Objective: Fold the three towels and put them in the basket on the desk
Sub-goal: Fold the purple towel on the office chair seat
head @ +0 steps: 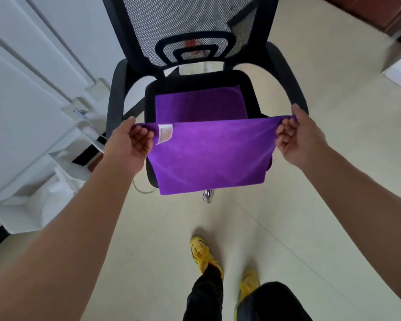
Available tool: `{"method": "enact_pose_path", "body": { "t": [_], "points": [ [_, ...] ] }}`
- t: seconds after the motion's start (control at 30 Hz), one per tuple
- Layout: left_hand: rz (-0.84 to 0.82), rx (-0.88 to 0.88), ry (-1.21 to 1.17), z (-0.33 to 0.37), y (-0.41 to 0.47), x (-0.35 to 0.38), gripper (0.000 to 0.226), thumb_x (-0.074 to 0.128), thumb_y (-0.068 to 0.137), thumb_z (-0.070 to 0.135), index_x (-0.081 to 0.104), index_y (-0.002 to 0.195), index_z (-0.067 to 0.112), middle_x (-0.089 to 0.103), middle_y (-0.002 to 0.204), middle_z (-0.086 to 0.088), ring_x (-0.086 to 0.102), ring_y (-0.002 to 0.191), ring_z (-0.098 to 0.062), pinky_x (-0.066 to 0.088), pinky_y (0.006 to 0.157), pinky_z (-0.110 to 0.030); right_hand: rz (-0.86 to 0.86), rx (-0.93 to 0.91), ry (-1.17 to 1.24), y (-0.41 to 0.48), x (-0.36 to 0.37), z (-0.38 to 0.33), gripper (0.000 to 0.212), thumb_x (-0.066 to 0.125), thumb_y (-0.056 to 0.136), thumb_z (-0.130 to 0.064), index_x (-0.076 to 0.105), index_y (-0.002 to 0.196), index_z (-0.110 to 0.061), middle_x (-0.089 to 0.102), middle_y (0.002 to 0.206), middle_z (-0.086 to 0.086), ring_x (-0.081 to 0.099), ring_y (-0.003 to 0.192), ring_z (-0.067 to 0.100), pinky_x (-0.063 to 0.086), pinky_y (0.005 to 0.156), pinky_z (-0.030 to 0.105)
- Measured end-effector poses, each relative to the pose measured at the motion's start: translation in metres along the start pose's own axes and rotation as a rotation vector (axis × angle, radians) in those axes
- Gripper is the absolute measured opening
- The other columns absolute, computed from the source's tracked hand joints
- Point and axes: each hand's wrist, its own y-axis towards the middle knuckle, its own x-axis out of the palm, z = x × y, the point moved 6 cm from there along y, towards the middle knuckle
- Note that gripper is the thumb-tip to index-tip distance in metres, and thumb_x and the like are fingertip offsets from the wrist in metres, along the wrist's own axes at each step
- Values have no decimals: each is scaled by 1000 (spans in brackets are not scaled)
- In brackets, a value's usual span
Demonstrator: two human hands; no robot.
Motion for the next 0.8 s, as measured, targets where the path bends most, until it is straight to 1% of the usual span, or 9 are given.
{"method": "enact_pose_path", "body": {
  "t": [0.23,0.33,0.47,0.53,0.57,0.6,0.67,0.73,0.8],
  "points": [
    [31,-33,-8,31,75,43,29,63,90,27,56,66,12,62,51,1,63,49,-14,49,47,-19,-3,-2,-27,69,53,-26,37,70,86,-42,56,62,-17,62,58,-5,57,50,8,41,46,18],
    [68,-71,8,32,104,51,29,62,90,28,57,68,11,63,51,1,64,51,-14,50,48,-19,-13,55,-50,101,67,-23,35,68,87,-43,58,65,-18,65,62,-4,59,53,8,43,47,19],
    [128,-114,21,29,147,60,26,63,91,28,59,73,9,65,58,-2,66,54,-15,52,48,-20,-31,152,-51,150,84,-13,31,64,90,-42,58,71,-18,67,64,-4,63,56,9,44,48,18],
    [150,-129,30,25,170,70,26,62,92,28,60,75,9,66,54,-2,66,52,-14,52,48,-20,-12,196,-43,177,90,-8,29,63,91,-42,59,75,-18,68,66,-4,64,58,10,45,48,18],
    [158,-137,33,22,180,75,25,61,92,29,60,77,9,67,54,-2,67,55,-15,53,48,-20,-2,215,-42,188,91,-5,29,61,92,-42,59,76,-18,68,67,-4,65,60,10,46,49,18],
    [169,-144,37,20,189,79,25,59,93,28,59,78,9,67,56,-2,66,61,-15,53,48,-20,8,230,-43,199,94,-2,28,60,92,-42,59,78,-18,69,68,-4,66,62,10,46,49,18],
    [192,-169,34,12,212,91,24,57,95,28,59,81,8,68,71,-4,65,69,-16,54,49,-20,17,269,-59,226,100,2,27,58,94,-40,59,79,-18,69,71,-4,67,64,10,47,49,18],
    [216,-182,49,8,227,95,25,53,97,28,58,83,8,65,81,-4,64,71,-15,55,52,-21,19,298,-77,242,104,8,29,54,96,-39,57,76,-17,69,76,-4,67,66,10,46,48,16],
    [233,-212,67,2,248,100,26,51,98,29,56,83,9,63,83,-2,63,70,-13,55,54,-19,30,333,-93,265,108,13,32,52,98,-37,56,73,-17,70,81,-4,68,70,10,47,47,15]
  ]
}}
